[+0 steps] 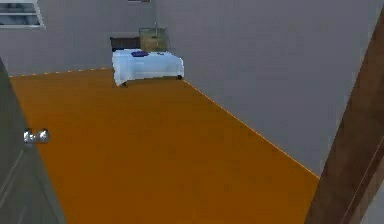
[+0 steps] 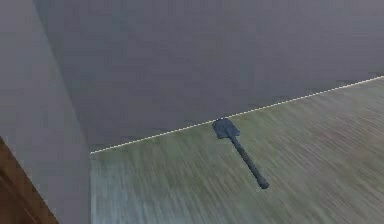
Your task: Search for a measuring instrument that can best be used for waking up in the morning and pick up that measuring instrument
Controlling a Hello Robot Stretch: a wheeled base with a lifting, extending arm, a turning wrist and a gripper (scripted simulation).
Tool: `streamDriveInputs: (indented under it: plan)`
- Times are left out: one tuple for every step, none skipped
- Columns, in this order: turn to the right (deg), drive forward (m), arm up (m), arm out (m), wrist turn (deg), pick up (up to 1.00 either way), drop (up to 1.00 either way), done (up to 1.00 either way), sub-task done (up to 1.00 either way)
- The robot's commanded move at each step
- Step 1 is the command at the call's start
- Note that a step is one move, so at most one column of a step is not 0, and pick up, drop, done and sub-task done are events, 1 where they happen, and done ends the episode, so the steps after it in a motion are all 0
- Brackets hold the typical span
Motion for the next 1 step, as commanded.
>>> streamDriveInputs:
  plan:
    - [-15.0,0.0,0.0,0.0,0.0,0.0,0.0,0.0,0.0]
